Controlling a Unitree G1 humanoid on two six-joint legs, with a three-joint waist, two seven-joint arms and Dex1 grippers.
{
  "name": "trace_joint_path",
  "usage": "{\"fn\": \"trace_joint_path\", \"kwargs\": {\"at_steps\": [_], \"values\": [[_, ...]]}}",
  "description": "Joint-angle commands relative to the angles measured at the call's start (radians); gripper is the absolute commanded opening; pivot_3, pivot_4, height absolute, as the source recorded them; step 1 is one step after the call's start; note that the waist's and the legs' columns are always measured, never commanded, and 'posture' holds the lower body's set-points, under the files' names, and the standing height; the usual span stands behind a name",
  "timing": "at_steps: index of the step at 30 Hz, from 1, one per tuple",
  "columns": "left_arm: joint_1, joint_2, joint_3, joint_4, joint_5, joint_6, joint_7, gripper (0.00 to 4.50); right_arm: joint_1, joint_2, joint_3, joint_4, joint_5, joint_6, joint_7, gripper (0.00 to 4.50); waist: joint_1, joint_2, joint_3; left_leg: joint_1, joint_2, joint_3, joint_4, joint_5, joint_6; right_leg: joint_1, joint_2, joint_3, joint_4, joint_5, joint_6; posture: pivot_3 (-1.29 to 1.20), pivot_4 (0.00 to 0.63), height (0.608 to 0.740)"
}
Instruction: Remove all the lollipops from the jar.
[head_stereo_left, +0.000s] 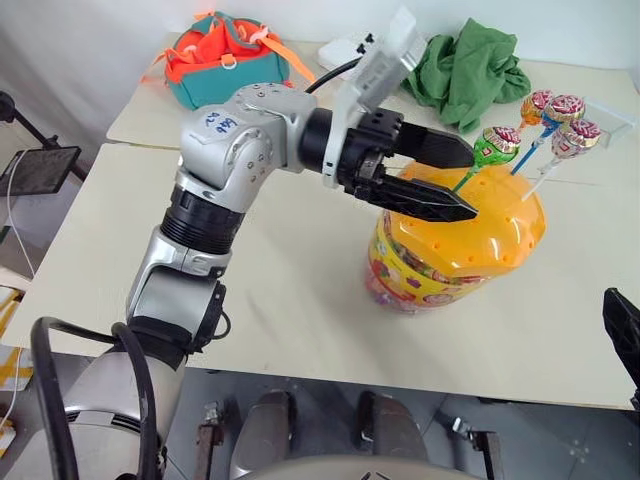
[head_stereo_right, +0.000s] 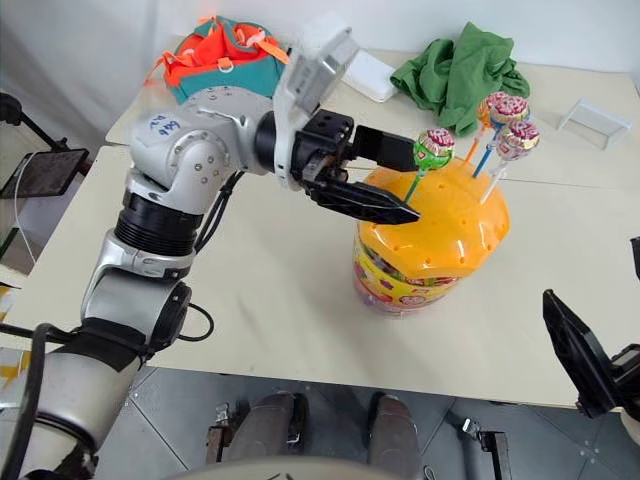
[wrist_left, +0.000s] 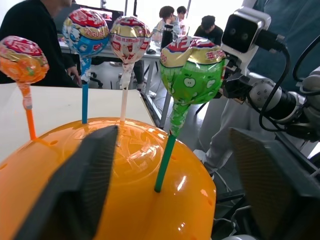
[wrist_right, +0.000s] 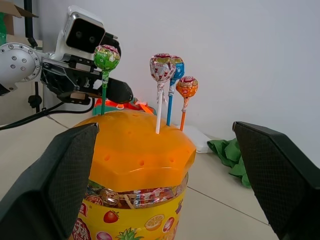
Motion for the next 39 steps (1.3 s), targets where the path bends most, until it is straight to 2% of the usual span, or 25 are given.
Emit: {"fn": "trace_joint_path", "kwargs": {"at_steps": [1,3,5,9,11,14,16,20,21,22,24,29,34,39], "values": [[-0.024,-0.002,0.019,0.055,0.022,-0.06,-0.052,2.39,0.017,-0.009,-0.003,-0.026,0.012,-0.026,-0.013,4.5,0.0,0.0,0.0,0.0,0.0,0.0,0.0,0.0,0.0,0.0,0.0,0.0,0.0,0.0,0.0,0.0,0.15,0.74],[-0.026,0.002,0.027,0.109,0.034,-0.102,-0.093,1.87,0.016,-0.012,0.004,-0.032,0.012,-0.026,-0.015,4.5,0.0,0.0,0.0,0.0,0.0,0.0,0.001,0.0,0.0,0.0,0.0,0.0,0.0,0.0,0.0,0.0,0.15,0.74],[-0.045,0.009,0.048,0.26,0.067,-0.201,-0.159,1.23,0.013,-0.026,0.015,-0.035,0.005,-0.024,0.002,4.5,0.001,0.0,0.0,0.0,0.0,0.001,0.001,0.0,0.001,0.0,0.0,0.0,0.0,0.0,0.0,0.0,0.15,0.74],[-0.143,0.021,0.274,0.573,-0.077,-0.179,-0.264,0.16,-0.022,-0.103,0.026,-0.025,0.041,-0.017,0.048,4.5,-0.002,0.0,0.0,-0.002,0.0,0.002,0.003,-0.001,0.002,-0.001,0.0,0.001,-0.001,0.0,0.0,0.0,0.15,0.74],[-0.181,0.049,0.357,0.676,-0.105,-0.169,-0.293,0.16,-0.054,-0.156,0.045,-0.024,0.107,0.0,0.079,4.5,-0.01,-0.001,0.001,-0.003,0.0,0.002,0.003,-0.002,0.003,-0.002,0.0,0.001,0.0,0.0,0.0,0.0,0.15,0.74],[-0.194,0.078,0.395,0.718,-0.074,-0.18,-0.274,0.16,-0.097,-0.199,0.053,0.001,0.1,0.01,0.065,4.5,-0.016,-0.001,0.001,-0.002,0.001,0.002,0.004,-0.004,0.003,-0.002,0.0,0.0,0.002,0.001,0.002,0.0,0.15,0.74],[-0.166,0.108,0.38,0.674,-0.046,-0.164,-0.295,0.16,-0.121,-0.217,0.06,0.031,0.093,0.018,0.069,4.5,-0.011,-0.002,0.001,-0.002,0.001,0.002,0.005,-0.004,0.004,-0.002,0.0,0.0,0.003,0.001,0.003,0.0,0.15,0.74],[-0.039,0.146,0.245,0.485,0.085,-0.29,-0.334,0.16,-0.159,-0.251,0.056,0.089,0.072,0.033,0.086,4.5,-0.012,-0.002,0.001,-0.003,0.0,0.003,0.007,-0.006,0.004,-0.002,0.0,0.002,0.002,0.002,0.004,0.0,0.15,0.74],[-0.017,0.146,0.227,0.447,0.1,-0.311,-0.327,0.56,-0.163,-0.253,0.052,0.095,0.073,0.035,0.088,4.5,-0.009,-0.002,0.001,-0.003,0.0,0.003,0.007,-0.006,0.004,-0.002,0.0,0.002,0.002,0.002,0.004,0.0,0.15,0.74],[0.003,0.126,0.225,0.376,0.08,-0.291,-0.296,0.73,-0.161,-0.256,0.046,0.101,0.072,0.038,0.097,4.5,-0.004,-0.002,0.001,-0.003,0.0,0.003,0.008,-0.006,0.004,-0.002,0.0,0.002,0.002,0.002,0.004,0.0,0.15,0.74],[0.037,0.084,0.214,0.242,0.044,-0.262,-0.259,1.35,-0.149,-0.258,0.035,0.105,0.07,0.044,0.116,4.5,0.004,-0.003,0.002,-0.004,0.0,0.003,0.009,-0.006,0.004,-0.002,0.0,0.002,0.002,0.002,0.004,0.0,0.15,0.74],[0.041,-0.023,0.165,0.035,-0.004,-0.151,-0.184,2.76,-0.12,-0.236,0.016,0.09,0.065,0.044,0.125,4.5,0.008,-0.003,0.002,-0.005,0.0,0.003,0.011,-0.007,0.005,0.0,0.0,0.003,0.0,0.002,0.006,0.0,0.15,0.74],[0.022,-0.081,0.085,-0.051,0.013,-0.083,-0.129,2.76,-0.086,-0.201,0.005,0.073,0.056,0.032,0.122,4.5,0.004,-0.003,0.002,-0.004,0.0,0.003,0.011,-0.007,0.005,0.0,0.0,0.003,0.0,0.002,0.006,0.0,0.15,0.74],[0.001,-0.142,0.031,-0.038,0.056,-0.077,-0.037,2.76,-0.064,-0.174,0.004,0.049,0.056,0.025,0.115,4.5,0.005,-0.002,0.001,-0.003,0.0,0.004,0.011,-0.007,0.005,0.0,0.0,0.004,-0.001,0.002,0.006,0.0,0.15,0.74]]}}
